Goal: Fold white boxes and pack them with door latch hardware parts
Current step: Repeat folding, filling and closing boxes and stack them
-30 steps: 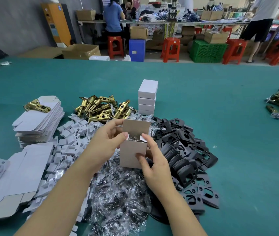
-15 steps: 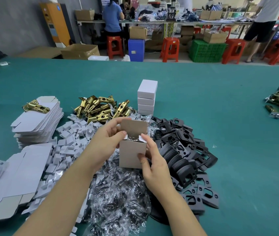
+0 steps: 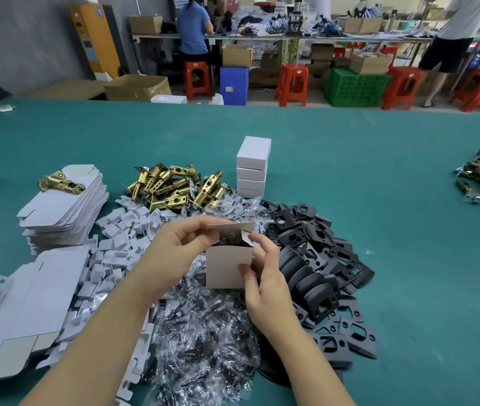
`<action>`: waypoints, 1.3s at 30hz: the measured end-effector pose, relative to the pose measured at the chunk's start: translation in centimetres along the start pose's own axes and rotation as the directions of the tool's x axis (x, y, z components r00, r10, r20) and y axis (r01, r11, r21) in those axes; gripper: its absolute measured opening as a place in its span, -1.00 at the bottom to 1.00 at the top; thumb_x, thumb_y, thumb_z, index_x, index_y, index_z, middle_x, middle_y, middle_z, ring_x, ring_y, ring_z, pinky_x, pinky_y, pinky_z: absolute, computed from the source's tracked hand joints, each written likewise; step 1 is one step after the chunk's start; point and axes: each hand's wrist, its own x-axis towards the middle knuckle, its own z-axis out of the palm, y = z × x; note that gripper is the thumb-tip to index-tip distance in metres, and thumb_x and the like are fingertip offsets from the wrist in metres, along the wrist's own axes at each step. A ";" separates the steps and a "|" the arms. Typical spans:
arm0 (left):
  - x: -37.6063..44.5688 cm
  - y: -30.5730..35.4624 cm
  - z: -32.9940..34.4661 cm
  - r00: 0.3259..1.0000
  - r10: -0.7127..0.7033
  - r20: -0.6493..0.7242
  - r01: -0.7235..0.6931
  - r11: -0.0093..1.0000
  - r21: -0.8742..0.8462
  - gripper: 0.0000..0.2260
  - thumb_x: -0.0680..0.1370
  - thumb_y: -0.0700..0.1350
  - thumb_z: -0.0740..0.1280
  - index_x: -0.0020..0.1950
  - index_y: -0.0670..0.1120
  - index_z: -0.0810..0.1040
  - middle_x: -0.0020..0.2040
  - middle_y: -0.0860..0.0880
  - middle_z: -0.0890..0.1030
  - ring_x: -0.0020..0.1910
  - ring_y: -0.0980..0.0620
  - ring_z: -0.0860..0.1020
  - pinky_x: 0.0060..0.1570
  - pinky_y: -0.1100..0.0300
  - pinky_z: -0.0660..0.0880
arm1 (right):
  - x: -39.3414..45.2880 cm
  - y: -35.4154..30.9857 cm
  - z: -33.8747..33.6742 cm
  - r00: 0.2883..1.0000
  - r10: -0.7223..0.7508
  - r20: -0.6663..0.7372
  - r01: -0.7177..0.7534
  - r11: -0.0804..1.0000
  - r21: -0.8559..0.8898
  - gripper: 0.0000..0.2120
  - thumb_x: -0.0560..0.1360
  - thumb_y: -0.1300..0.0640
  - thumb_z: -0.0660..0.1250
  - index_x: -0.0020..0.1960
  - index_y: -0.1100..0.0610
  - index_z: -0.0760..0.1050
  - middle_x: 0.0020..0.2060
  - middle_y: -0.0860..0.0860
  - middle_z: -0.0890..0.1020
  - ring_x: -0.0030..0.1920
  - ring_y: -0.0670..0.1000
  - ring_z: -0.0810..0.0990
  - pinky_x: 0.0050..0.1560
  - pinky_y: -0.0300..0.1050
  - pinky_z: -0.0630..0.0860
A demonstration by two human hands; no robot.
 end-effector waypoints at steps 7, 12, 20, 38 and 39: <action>0.0 0.3 0.3 0.998 0.055 -0.020 -0.054 0.996 0.073 -0.60 0.62 -0.30 0.34 0.08 0.23 0.71 0.04 0.11 0.72 0.08 0.14 0.63 0.09 0.30 0.55 | 0.0 0.1 0.0 1.000 -0.011 0.008 0.011 0.999 -0.037 -0.34 0.68 0.23 0.22 0.37 -0.52 0.10 0.26 -0.06 0.61 0.15 -0.03 0.63 0.11 0.14 0.61; -0.2 0.3 0.4 0.994 0.104 0.036 -0.108 0.984 0.140 -0.61 0.60 -0.33 0.32 0.01 0.16 0.74 0.10 0.11 0.69 0.17 0.08 0.61 0.15 0.14 0.56 | 0.0 0.2 0.0 1.000 -0.002 -0.014 0.001 1.000 -0.011 -0.27 0.67 0.21 0.23 0.32 -0.60 0.00 0.29 -0.17 0.59 0.22 -0.20 0.58 0.09 -0.35 0.50; -1.0 -0.2 0.5 0.987 0.157 0.013 -0.154 0.939 0.307 -0.91 0.53 0.06 0.48 -0.07 0.09 0.75 0.13 0.22 0.65 0.20 0.15 0.58 0.08 0.20 0.51 | 0.0 0.2 0.2 0.999 0.049 0.003 -0.049 0.994 0.101 -0.48 0.64 0.10 0.21 0.42 -0.40 0.16 0.30 -0.12 0.60 0.18 -0.06 0.62 0.02 -0.21 0.57; -2.1 0.6 0.7 0.951 0.265 0.157 -0.305 0.744 0.595 -0.62 0.57 -0.04 0.32 0.36 -0.09 0.61 0.29 0.12 0.56 0.29 0.31 0.42 0.30 0.57 0.24 | 0.3 -1.0 -0.1 0.992 0.104 -0.074 -0.086 0.973 0.212 -0.66 0.61 -0.24 0.20 0.37 -0.33 0.44 0.21 -0.33 0.58 0.17 -0.17 0.60 -0.06 -0.35 0.55; -2.1 0.7 0.7 0.952 0.261 0.158 -0.303 0.750 0.589 -0.62 0.57 -0.03 0.31 0.36 -0.10 0.61 0.29 0.12 0.56 0.29 0.31 0.41 0.30 0.57 0.24 | 0.3 -1.1 -0.1 0.991 0.104 -0.079 -0.085 0.972 0.217 -0.68 0.61 -0.24 0.20 0.35 -0.35 0.44 0.19 -0.32 0.59 0.16 -0.16 0.60 -0.07 -0.35 0.55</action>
